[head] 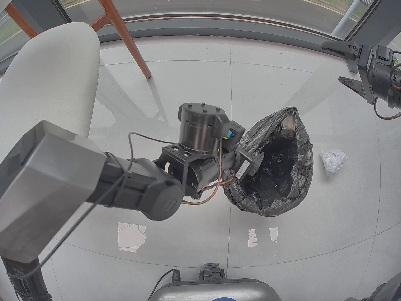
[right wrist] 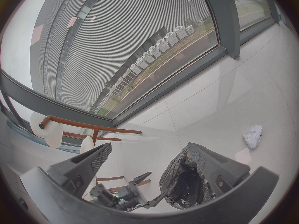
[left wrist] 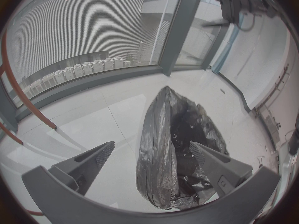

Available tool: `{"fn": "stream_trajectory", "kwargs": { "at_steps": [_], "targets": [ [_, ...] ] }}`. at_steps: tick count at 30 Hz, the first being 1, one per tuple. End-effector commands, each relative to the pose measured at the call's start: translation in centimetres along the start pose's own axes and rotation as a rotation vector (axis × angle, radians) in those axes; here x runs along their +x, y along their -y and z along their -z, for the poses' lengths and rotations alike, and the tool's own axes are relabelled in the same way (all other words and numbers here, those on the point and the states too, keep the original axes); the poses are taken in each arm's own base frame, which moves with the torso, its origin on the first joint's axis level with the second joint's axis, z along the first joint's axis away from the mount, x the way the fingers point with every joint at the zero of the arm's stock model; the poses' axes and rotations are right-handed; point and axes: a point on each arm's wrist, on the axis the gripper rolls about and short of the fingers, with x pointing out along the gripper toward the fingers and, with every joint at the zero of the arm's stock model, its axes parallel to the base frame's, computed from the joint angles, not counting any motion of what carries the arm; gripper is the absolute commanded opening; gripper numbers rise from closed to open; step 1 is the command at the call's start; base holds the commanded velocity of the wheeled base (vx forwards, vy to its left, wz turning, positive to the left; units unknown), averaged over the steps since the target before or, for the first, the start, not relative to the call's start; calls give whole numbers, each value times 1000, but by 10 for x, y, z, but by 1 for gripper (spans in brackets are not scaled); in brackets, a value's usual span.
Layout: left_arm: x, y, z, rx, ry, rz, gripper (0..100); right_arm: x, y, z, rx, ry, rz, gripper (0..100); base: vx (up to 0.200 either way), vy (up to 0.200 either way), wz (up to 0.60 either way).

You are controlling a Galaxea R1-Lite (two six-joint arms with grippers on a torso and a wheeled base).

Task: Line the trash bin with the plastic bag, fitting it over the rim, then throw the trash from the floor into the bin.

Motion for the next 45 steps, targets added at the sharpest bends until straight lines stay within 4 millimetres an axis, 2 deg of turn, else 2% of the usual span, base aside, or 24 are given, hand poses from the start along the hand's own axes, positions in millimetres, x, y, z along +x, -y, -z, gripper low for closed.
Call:
{"fn": "stream_trajectory", "kwargs": {
  "at_steps": [1,5,13,18,19,30,36,45],
  "targets": [
    [16,6,25,59,-53,16,100,-6,-2,-2,-2,14,-8,100,0,0,0],
    [18,2,23,119,-43,6,100,-8,-2,-2,-2,15,-7,100,0,0,0],
    [22,1,26,130,-48,0,100,-8,-2,-1,-2,11,-8,100,0,0,0],
    [25,-6,28,154,-49,-16,100,-10,-3,-1,-2,14,-8,100,0,0,0],
    [25,-8,26,157,-43,-22,0,-10,-2,-1,-2,13,-7,100,0,0,0],
    [25,-15,20,155,-19,-46,0,-13,-2,2,-2,9,-6,100,0,0,0],
    [24,-19,5,146,20,-62,0,-16,0,6,0,-2,-2,100,0,0,0],
    [24,-20,5,134,20,-73,0,-17,-1,6,0,-1,-4,100,0,0,0]
  ]
}}
